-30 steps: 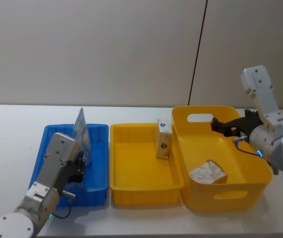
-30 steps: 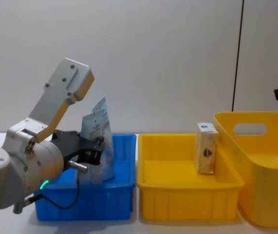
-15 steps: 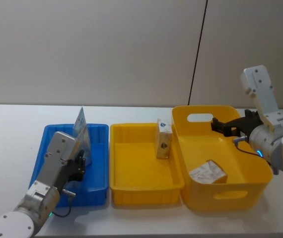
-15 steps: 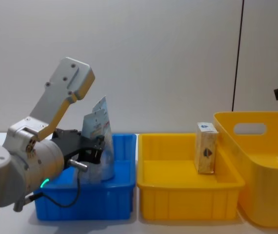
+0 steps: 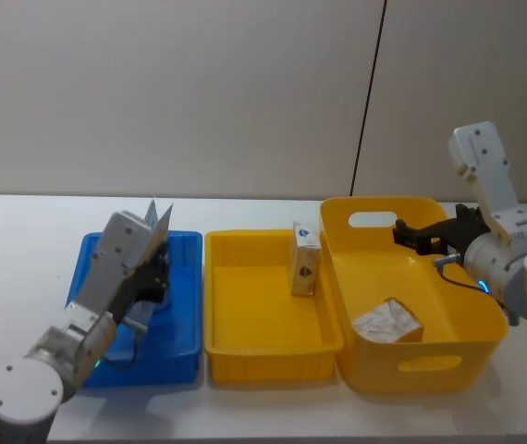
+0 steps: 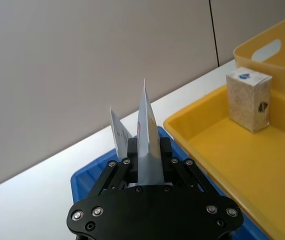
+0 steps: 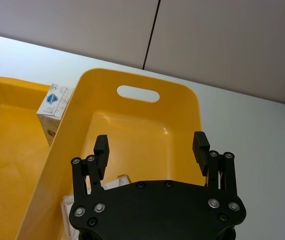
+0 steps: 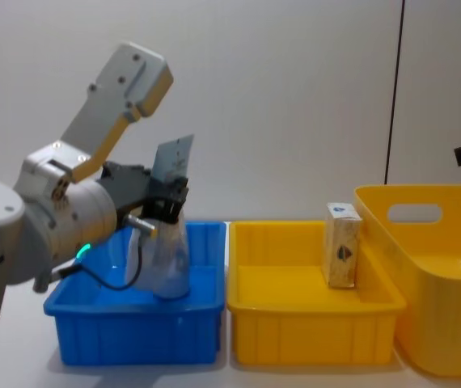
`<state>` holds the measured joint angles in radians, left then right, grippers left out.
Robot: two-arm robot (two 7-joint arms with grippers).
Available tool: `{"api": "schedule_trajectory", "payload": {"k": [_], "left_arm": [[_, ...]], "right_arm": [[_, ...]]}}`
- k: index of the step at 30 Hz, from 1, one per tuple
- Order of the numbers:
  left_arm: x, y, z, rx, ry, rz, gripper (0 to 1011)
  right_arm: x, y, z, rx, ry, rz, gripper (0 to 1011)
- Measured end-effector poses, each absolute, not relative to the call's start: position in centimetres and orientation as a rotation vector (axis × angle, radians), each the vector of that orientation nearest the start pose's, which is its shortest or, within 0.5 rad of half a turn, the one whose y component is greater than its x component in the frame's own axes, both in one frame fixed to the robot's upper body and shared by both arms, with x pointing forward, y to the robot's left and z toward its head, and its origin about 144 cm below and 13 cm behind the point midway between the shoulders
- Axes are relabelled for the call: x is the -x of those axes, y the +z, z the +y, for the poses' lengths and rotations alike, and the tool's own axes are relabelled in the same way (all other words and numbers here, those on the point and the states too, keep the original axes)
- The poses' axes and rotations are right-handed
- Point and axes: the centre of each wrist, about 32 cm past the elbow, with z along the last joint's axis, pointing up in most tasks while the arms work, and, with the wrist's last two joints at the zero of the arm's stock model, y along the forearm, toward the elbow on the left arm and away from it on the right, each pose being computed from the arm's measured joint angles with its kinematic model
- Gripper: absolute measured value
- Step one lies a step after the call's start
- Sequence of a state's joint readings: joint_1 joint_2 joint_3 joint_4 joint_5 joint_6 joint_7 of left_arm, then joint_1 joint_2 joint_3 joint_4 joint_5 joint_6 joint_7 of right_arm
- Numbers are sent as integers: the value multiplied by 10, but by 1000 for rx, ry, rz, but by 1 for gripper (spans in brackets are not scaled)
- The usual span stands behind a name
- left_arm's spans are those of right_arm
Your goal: Bimanual collaborative sorting of washing and personal care products
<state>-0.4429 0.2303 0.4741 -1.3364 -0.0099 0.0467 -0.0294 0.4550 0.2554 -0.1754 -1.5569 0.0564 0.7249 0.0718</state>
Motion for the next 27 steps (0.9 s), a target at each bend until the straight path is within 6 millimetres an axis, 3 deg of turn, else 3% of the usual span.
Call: {"api": "schedule_trajectory", "payload": {"k": [14, 27], "left_arm": [[-560, 1241, 182, -179, 1099, -335, 231], [-563, 1297, 187, -97, 993, -398, 231]], "right_arm": [[-557, 1300, -250, 441, -1445, 52, 1003], [-560, 1299, -249, 435, -1420, 37, 1003]]}}
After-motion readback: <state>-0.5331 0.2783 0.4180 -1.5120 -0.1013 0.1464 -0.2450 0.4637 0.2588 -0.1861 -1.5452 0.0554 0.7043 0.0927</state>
